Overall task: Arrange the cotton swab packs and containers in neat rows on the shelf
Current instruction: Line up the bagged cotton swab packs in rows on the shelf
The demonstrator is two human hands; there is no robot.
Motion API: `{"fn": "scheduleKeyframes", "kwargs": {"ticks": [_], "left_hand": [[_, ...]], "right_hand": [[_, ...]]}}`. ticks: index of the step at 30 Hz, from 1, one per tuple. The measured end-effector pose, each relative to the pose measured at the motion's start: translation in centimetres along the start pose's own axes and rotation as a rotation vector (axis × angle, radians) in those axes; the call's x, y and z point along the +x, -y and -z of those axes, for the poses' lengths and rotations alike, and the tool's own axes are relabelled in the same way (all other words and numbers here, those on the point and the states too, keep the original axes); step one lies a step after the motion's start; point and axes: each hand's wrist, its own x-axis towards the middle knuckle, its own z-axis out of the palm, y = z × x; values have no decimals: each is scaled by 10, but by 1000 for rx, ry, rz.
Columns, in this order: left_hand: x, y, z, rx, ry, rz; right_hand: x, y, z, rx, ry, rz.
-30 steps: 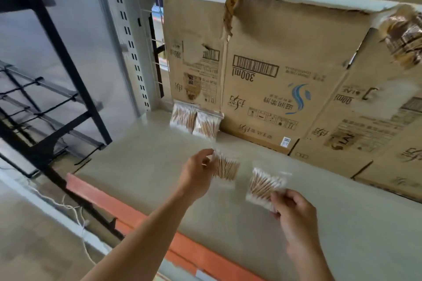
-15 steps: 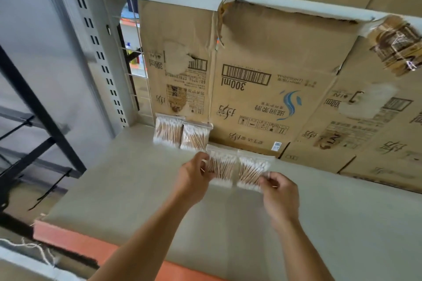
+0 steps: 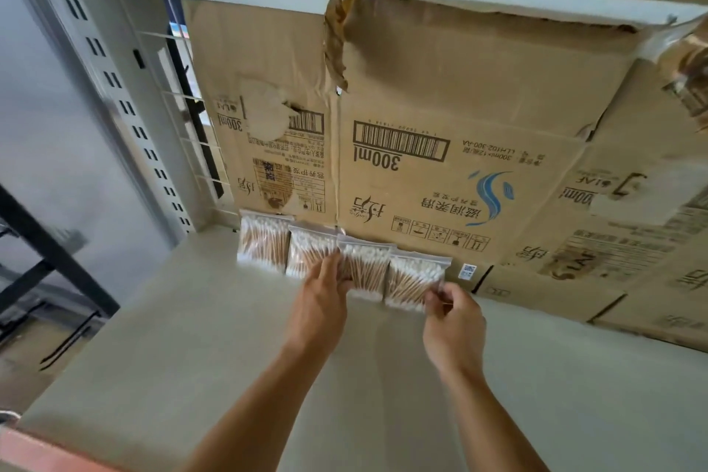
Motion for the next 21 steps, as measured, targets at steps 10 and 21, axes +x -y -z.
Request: {"fn": "scheduleKeyframes", "kwargs": {"ticks": [10, 21], "left_hand": [[1, -1, -4, 10, -71, 22], [-20, 5, 7, 47, -24, 64]], "right_hand": [[4, 2, -1, 4, 42, 5], [-12, 7, 11, 10, 1, -37]]}}
